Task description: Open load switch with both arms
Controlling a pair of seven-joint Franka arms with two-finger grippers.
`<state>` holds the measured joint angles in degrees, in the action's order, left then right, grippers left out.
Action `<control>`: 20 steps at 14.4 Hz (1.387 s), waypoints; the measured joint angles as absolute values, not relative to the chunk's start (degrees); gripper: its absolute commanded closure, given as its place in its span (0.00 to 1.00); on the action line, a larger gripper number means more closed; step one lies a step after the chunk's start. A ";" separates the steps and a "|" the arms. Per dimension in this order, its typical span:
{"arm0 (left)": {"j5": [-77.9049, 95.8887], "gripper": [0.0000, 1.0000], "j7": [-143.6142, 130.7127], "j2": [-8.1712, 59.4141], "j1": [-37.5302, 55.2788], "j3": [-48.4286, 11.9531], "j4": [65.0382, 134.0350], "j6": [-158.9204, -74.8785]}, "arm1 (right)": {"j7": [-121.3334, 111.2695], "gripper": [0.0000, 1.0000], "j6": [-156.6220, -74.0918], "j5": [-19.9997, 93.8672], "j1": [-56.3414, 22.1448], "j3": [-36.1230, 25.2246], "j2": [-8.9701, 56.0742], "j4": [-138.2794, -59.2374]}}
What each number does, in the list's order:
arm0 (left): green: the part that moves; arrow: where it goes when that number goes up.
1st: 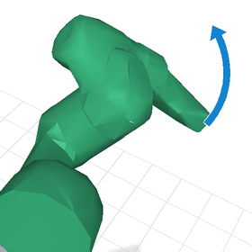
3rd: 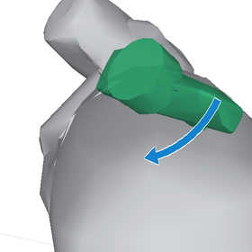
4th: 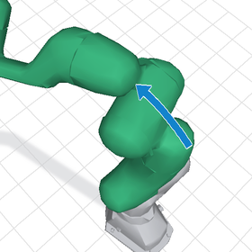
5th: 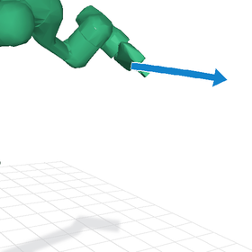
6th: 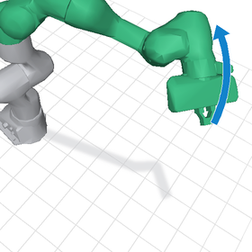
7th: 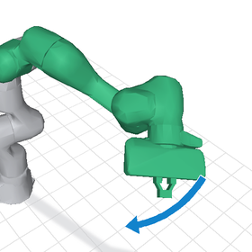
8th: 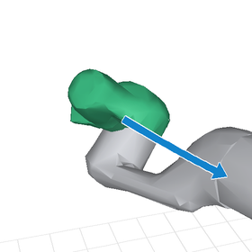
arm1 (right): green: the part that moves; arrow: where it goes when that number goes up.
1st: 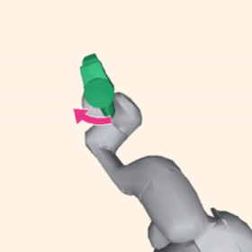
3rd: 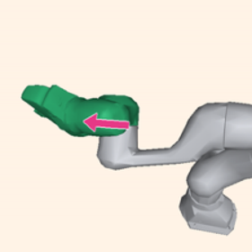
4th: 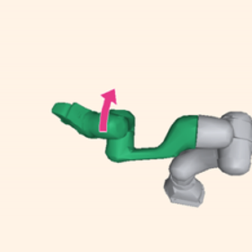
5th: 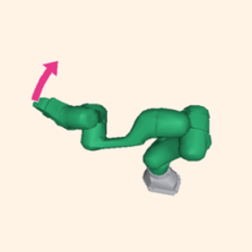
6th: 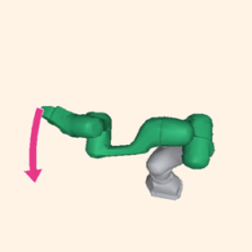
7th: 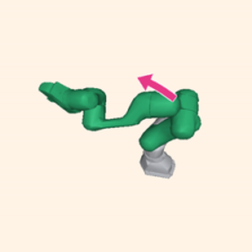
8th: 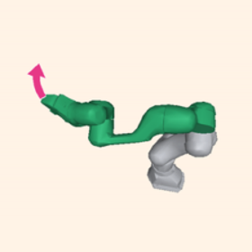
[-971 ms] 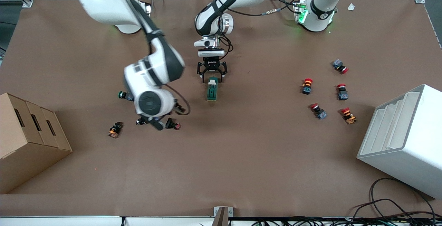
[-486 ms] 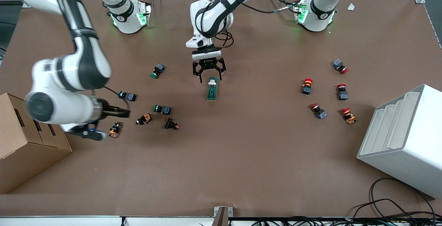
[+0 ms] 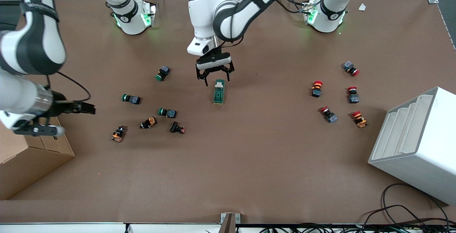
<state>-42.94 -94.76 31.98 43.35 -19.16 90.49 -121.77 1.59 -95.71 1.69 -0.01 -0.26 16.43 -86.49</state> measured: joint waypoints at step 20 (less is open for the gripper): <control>-5.72 0.00 -18.45 15.95 -4.05 -19.24 80.56 -101.47 | -0.29 0.00 -83.90 1.02 1.87 0.97 12.00 -77.64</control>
